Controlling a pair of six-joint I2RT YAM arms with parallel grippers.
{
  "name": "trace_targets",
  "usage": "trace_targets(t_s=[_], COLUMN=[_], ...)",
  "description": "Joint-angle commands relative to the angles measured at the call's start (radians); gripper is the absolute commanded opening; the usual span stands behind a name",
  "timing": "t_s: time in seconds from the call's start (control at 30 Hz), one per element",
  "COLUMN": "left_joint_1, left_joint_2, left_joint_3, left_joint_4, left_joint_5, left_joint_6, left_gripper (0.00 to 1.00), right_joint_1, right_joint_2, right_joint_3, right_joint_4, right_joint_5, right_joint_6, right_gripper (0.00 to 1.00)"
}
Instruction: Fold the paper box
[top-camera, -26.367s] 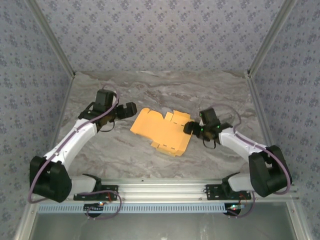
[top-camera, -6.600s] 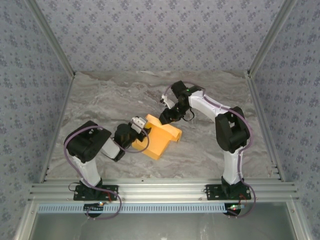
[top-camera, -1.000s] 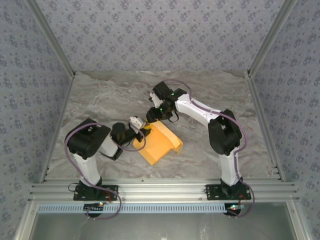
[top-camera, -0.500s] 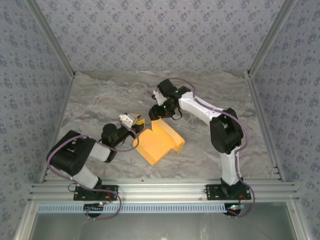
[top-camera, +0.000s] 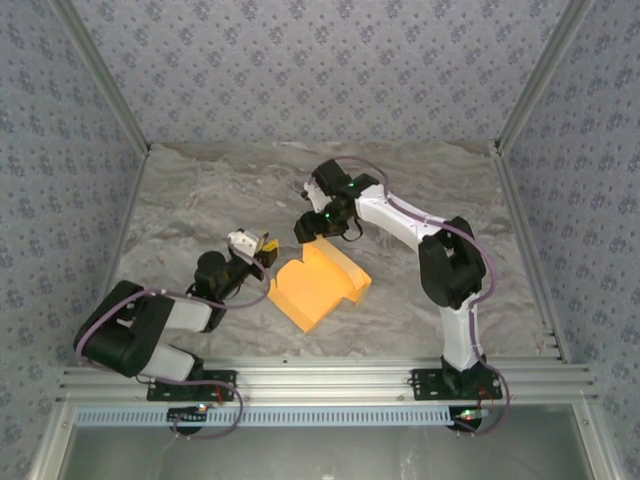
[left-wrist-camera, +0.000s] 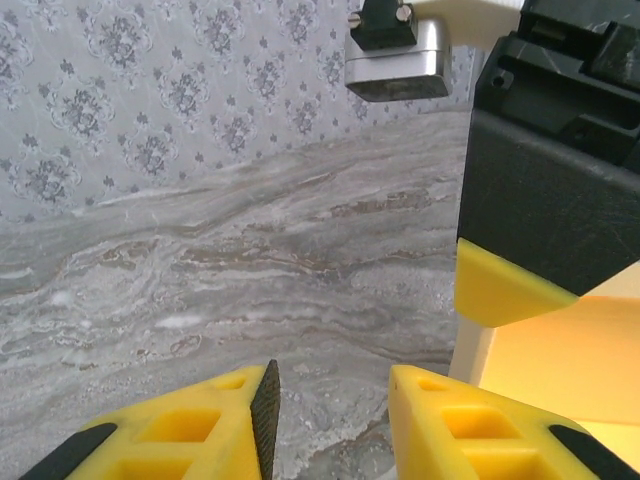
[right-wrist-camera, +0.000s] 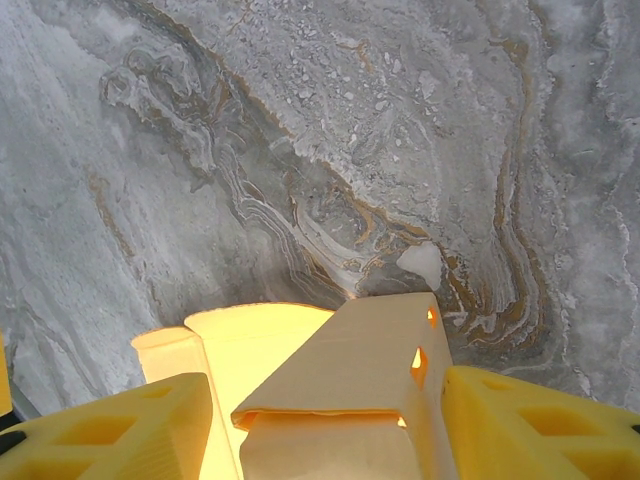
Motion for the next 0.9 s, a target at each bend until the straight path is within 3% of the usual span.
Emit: trace_targets(t_s=[0.0, 0.33, 0.87], left_joint_1=[0.006, 0.016, 0.021], left_joint_2=[-0.037, -0.068, -0.113], left_joint_3=[-0.007, -0.001, -0.014], left_joint_4=[-0.021, -0.067, -0.106], left_joint_5=[-0.014, -0.022, -0.033], left_joint_6=[-0.003, 0.002, -0.002], left_gripper=[0.35, 0.35, 0.35], right_joint_1=[0.034, 0.095, 0.149], right_joint_2=[0.014, 0.069, 0.161], right_joint_3=[0.035, 0.101, 0.218], right_joint_4=[-0.053, -0.135, -0.229], right_joint_5=[0.066, 0.262, 0.355], right_joint_6=[-0.040, -0.090, -0.166], right_gripper=[0.66, 0.65, 0.58])
